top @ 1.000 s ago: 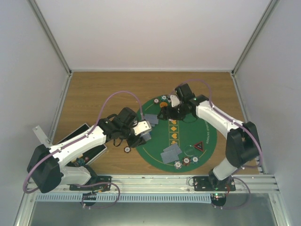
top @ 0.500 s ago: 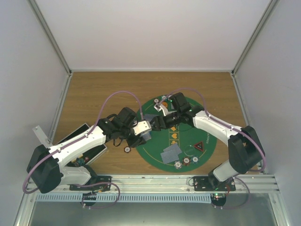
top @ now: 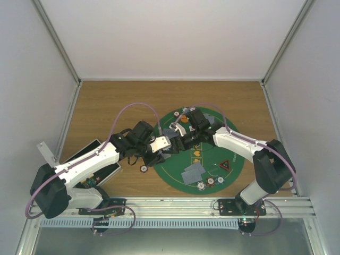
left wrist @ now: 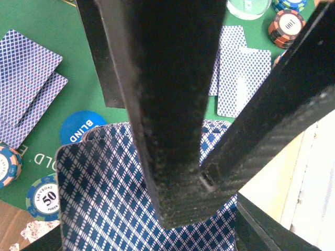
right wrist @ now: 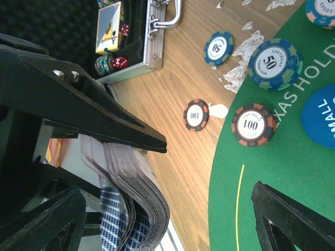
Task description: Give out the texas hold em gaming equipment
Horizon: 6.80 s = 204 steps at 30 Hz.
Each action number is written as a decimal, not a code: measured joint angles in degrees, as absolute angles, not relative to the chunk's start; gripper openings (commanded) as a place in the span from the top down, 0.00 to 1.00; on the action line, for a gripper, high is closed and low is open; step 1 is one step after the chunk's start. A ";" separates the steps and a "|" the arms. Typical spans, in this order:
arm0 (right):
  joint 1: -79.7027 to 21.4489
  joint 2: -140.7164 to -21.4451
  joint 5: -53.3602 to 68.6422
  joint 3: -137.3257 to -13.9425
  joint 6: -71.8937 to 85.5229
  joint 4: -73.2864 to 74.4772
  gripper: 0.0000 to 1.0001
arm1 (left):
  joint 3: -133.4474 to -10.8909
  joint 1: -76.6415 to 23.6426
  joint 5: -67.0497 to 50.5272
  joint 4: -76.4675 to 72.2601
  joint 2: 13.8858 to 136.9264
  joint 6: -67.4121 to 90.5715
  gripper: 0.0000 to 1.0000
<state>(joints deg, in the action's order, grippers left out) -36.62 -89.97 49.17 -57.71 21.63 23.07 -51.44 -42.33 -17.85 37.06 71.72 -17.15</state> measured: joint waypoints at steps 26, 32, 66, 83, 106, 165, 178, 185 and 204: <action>-37.58 -90.74 44.75 -58.33 20.34 26.76 0.17 | -51.44 -42.33 -17.96 37.39 71.72 -17.15 0.47; -36.75 -89.67 44.60 -57.93 20.18 27.86 0.17 | -51.44 -42.33 -17.98 37.36 71.72 -17.15 0.47; -35.88 -85.32 48.58 -57.95 19.73 28.84 0.99 | -51.44 -42.33 -17.89 37.50 71.72 -17.17 0.47; -19.86 -82.04 32.38 -57.98 16.23 40.64 0.99 | -51.44 -42.30 -17.80 37.26 71.72 -17.17 0.47; -25.08 -98.87 -30.81 -70.15 23.62 57.21 1.00 | -51.44 -42.30 -17.80 37.21 71.72 -17.17 0.47; -31.53 -103.77 3.42 -77.32 22.65 46.04 0.42 | -51.44 -42.30 -17.76 37.08 71.72 -17.17 0.47; -31.38 -84.29 38.04 -60.03 22.48 29.98 0.17 | -51.44 -42.30 -17.82 37.08 71.72 -17.17 0.47; -33.01 -84.62 47.59 -58.50 22.96 25.85 0.16 | -51.44 -42.30 -17.96 37.08 71.72 -17.17 0.47; -39.24 -92.73 43.22 -61.28 21.23 28.95 0.21 | -51.44 -42.26 -18.17 37.08 71.46 -17.39 0.47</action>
